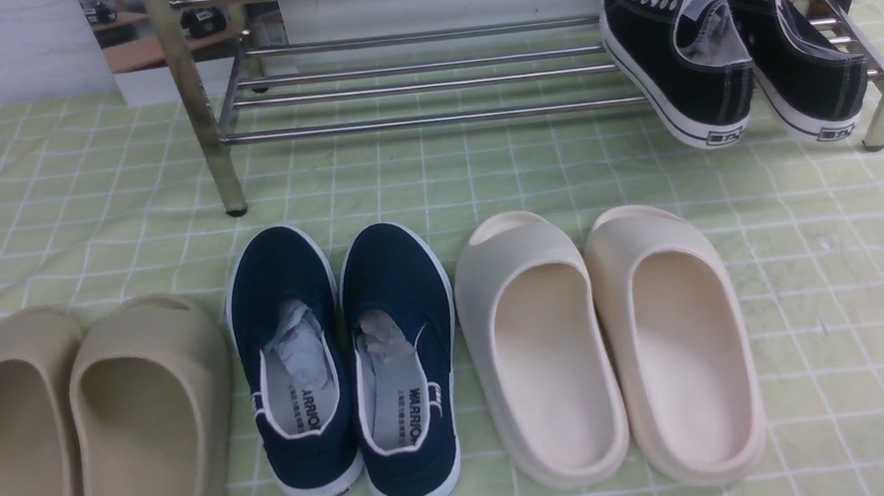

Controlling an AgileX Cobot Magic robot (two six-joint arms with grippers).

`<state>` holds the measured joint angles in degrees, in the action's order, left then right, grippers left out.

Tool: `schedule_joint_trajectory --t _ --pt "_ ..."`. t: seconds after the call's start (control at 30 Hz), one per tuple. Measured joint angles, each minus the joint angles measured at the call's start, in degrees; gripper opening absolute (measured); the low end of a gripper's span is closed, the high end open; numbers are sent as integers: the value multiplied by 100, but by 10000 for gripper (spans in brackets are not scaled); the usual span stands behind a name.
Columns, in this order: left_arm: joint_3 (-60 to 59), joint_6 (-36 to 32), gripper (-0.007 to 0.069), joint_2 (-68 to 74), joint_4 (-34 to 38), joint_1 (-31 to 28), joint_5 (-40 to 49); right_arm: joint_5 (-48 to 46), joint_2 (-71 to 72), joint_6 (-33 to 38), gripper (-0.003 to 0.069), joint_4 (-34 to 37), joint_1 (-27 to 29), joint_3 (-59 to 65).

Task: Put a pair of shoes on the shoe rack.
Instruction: Use the left arm to grab the shoe closest to it

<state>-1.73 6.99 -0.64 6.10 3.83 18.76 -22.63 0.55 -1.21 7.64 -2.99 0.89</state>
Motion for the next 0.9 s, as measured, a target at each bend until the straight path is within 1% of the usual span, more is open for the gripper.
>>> schedule_joint_trajectory --t 0.13,0.17,0.2,0.3,0.33,0.37,0.4,0.43,0.47,0.5,0.6,0.63,0.67,0.73,0.83,0.87,0.9 --pt "0 0 238 0 54 0 -1291 0 0 0 146 0 0 0" --pt "0 0 238 0 54 0 -1373 0 0 0 146 0 0 0" --pt "0 -16 238 0 54 0 -1972 0 0 0 148 0 0 0" --pt "0 -42 238 0 54 0 -3228 -6 0 0 153 0 0 0" --pt "0 -42 238 0 54 0 -3308 -6 0 0 153 0 0 0" --pt "0 -36 238 0 54 0 -3995 -6 0 0 153 0 0 0" --pt "0 12 238 0 54 0 -4290 -6 0 0 155 0 0 0" --pt "0 29 238 0 54 0 -4364 -6 0 0 155 0 0 0" --pt "0 208 238 0 61 0 -4863 -6 0 0 158 0 0 0" --pt "0 354 238 0 67 0 -5141 -6 0 0 159 0 0 0" --pt "30 1090 237 0 113 0 -5988 -6 0 0 163 0 0 0" --pt "141 1378 228 0 113 0 -5934 -6 0 0 163 0 0 0" --pt "347 1560 210 0 113 0 -5661 -6 0 0 164 0 0 0" --pt "1020 1728 150 0 60 0 -4711 -6 0 0 168 0 0 0" --pt "2281 1767 -6 372 12 0 -2645 -6 0 0 174 0 0 0" --pt "2373 1767 -14 424 5 0 -2340 -6 0 0 174 0 0 0" --pt "3067 1767 -13 854 -28 0 -1342 -6 0 0 176 0 0 0"
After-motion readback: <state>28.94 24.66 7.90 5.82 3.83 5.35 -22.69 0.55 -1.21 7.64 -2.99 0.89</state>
